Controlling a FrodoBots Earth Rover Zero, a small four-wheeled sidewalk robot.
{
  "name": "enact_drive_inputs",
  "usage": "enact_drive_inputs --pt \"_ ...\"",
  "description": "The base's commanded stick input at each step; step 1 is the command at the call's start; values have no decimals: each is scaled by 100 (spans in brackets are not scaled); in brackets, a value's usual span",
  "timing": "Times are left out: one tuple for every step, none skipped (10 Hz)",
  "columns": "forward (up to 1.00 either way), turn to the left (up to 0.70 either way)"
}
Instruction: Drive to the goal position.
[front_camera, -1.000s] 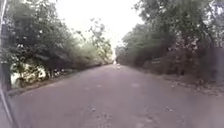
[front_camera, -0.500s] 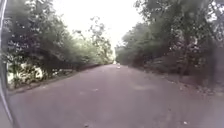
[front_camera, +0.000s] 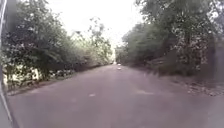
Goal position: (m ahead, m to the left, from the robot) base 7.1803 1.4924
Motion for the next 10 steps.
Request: enact_drive_inputs --pt "70 0" --pt "70 0" --pt "70 0" --pt "70 0" --pt "70 0" --pt "70 0" --pt "70 0" --pt "70 0" --pt "70 0" --pt "70 0"
